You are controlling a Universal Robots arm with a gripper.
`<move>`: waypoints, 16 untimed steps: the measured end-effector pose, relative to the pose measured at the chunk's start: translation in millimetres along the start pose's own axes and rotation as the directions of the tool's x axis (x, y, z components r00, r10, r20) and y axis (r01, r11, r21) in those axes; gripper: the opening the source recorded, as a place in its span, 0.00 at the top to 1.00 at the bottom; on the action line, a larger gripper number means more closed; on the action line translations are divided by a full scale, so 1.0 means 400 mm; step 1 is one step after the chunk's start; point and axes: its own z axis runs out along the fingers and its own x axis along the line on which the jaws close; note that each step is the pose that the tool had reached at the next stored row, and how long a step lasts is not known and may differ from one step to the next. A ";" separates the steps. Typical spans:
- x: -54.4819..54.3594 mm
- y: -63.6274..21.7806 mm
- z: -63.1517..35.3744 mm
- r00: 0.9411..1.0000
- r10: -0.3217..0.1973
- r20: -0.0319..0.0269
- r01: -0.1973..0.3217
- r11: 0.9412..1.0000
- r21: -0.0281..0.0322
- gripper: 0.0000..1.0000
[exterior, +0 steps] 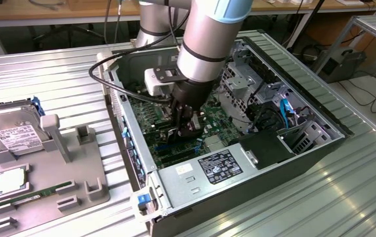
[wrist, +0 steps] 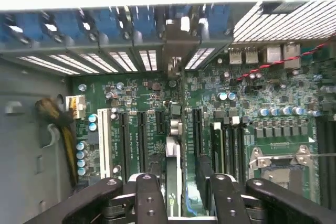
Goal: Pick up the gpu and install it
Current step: 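Insert the gpu into the slot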
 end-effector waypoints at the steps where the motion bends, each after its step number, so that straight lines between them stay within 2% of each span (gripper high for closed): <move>1: -0.002 0.003 -0.032 1.000 -0.005 0.000 0.005 1.000 0.006 0.60; 2: -0.003 0.008 -0.032 1.000 -0.009 -0.001 0.009 1.000 0.020 0.60; 3: -0.004 0.011 -0.031 1.000 -0.009 -0.001 0.009 1.000 0.020 0.61; 7: -0.009 0.017 -0.024 1.000 -0.012 -0.006 0.012 1.000 0.022 0.87; 16: -0.012 0.018 0.001 1.000 -0.016 -0.024 0.017 1.000 0.024 0.89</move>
